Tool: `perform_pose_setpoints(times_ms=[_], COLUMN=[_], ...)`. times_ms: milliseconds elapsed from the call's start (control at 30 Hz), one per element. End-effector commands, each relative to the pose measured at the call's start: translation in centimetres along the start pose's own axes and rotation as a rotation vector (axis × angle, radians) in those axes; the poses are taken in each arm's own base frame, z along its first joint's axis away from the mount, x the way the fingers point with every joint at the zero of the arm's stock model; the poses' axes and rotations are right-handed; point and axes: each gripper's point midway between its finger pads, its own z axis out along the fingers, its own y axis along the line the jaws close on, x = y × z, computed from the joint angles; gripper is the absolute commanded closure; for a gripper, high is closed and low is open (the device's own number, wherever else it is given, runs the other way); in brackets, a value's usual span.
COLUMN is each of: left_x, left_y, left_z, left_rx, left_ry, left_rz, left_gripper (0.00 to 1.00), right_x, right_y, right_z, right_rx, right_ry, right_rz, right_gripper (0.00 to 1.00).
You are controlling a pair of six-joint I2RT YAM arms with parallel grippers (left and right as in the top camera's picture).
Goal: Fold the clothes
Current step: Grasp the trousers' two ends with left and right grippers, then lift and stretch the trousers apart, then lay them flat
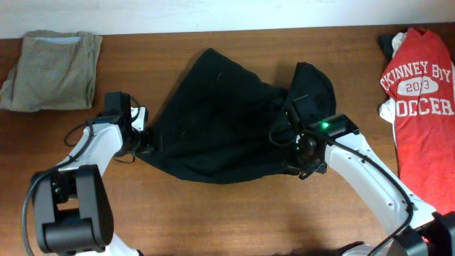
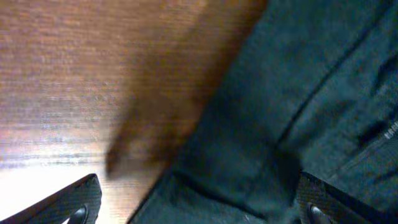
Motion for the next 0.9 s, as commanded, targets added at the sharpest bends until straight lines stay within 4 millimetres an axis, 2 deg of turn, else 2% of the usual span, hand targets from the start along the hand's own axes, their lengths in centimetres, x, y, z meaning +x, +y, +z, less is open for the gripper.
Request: perform_pose_setpoints(times_ms=[0,67,200,233,267,333,400,433,467,500,533,633,667,767,800,867], left_x=[0.0,0.6,0.4,0.5,0.6,0.8,0.9,1.0,1.1,1.2,1.2,1.2,0.9,-1.1,-2.6,-4.4], left_y=[0.5,0.2,-1.8,-1.8,-1.8,-1.8,-1.8,-1.8,-1.8,-1.8,-1.8,-1.8,-1.8,-1.8,-1.9,-2.2], left_z=[1.0,1.6,2.1,2.2,2.4,2.5,2.5,2.5,2.5,2.5,2.5,2.1,1.6,-1.9,-4.8,-9.2], left_rx=[-0.008,0.015,0.136,0.135,0.134,0.133,0.133,0.133,0.133,0.133,0.133,0.133,0.133,0.13,0.129,0.129], left_ry=[0.017,0.044,0.044,0.045,0.051,0.06,0.063,0.067,0.071,0.075,0.077,0.084,0.091,0.07,0.022,-0.077], left_rz=[-0.001,-0.004,-0.007,-0.007,-0.008,-0.01,-0.011,-0.011,-0.012,-0.013,-0.013,-0.015,-0.024,-0.052,-0.051,-0.081], left_gripper=[0.01,0.01,0.01,0.02,0.1,0.42,0.57,0.7,0.74,0.93,0.99,0.99,0.99,0.99,0.99,0.99], right_x=[-0.3,-0.3,-0.3,-0.3,-0.3,-0.3,-0.3,-0.3,-0.3,-0.3,-0.3,-0.3,-0.2,-1.0,-2.0,-3.2], right_y=[-0.2,-0.2,-0.2,-0.2,-0.2,-0.2,-0.2,-0.2,-0.2,-0.2,-0.2,-0.2,0.0,-0.2,-0.5,-0.9], right_z=[-0.1,-0.1,-0.1,-0.1,-0.1,-0.1,-0.1,-0.1,-0.1,-0.1,-0.1,-0.2,-0.4,-2.7,-4.6,-7.5], right_rx=[0.01,0.01,0.01,0.01,0.01,0.01,0.01,0.01,0.01,0.01,0.01,0.009,0.002,0.01,0.029,0.046], right_ry=[-0.021,-0.02,-0.021,-0.021,-0.02,-0.02,-0.02,-0.02,-0.02,-0.02,-0.02,-0.022,-0.016,-0.034,-0.074,-0.134], right_rz=[-0.011,-0.012,-0.012,-0.012,-0.012,-0.012,-0.012,-0.012,-0.012,-0.011,-0.011,-0.01,-0.01,0.002,0.012,0.02], right_gripper=[0.92,0.92,0.92,0.92,0.92,0.92,0.92,0.92,0.92,0.92,0.92,0.94,0.94,0.96,0.96,0.96])
